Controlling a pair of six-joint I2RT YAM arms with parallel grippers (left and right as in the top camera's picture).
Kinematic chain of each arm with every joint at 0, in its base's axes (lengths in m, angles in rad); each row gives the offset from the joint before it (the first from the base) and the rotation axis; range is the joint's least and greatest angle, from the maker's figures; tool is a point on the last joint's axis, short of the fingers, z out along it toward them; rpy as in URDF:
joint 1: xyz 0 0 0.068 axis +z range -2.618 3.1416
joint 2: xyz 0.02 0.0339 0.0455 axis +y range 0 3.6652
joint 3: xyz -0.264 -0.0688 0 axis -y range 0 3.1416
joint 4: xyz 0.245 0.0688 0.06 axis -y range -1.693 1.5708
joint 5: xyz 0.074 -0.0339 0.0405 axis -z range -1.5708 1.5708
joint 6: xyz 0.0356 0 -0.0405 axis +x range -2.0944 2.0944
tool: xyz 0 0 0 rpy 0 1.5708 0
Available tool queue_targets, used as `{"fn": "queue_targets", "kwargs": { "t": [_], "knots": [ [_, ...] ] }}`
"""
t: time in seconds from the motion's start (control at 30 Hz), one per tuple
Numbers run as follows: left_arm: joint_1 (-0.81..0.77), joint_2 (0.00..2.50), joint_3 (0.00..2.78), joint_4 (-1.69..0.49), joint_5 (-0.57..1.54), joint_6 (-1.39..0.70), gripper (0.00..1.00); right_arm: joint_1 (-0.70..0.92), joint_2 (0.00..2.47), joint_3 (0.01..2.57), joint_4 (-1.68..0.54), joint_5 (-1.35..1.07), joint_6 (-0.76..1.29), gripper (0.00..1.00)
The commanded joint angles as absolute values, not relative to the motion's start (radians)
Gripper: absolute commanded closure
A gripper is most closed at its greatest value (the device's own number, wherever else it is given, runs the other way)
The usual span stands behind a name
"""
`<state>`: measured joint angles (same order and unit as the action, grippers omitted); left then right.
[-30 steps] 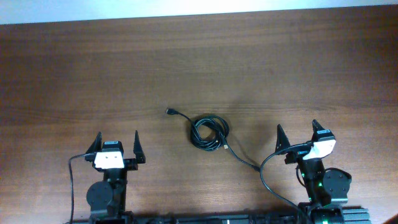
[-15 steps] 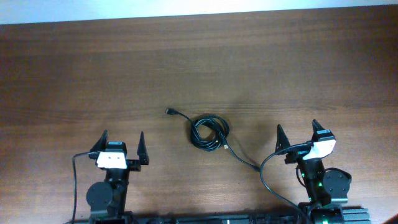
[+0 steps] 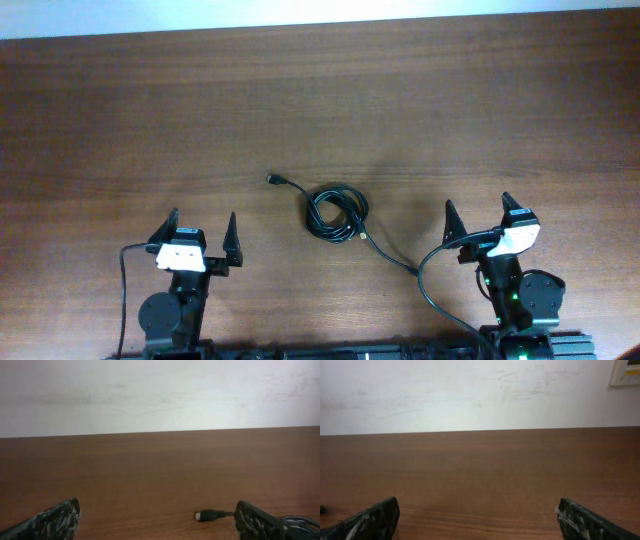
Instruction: Untangle cables
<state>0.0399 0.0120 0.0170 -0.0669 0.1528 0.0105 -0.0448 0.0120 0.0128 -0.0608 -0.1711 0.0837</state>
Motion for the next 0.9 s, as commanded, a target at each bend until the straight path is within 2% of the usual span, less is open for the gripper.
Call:
{"fn": "queue_targets", "kwargs": {
  "t": [0.0,0.87],
  "knots": [
    [0.044,0.006,0.043,-0.064,0.181,-0.010,0.01,-0.039,0.007,0.006,-0.063,-0.187,0.095,0.01],
    [0.044,0.006,0.079,-0.065,0.218,-0.062,0.01,-0.039,0.007,0.006,-0.063,-0.187,0.095,0.01]
  ]
}}
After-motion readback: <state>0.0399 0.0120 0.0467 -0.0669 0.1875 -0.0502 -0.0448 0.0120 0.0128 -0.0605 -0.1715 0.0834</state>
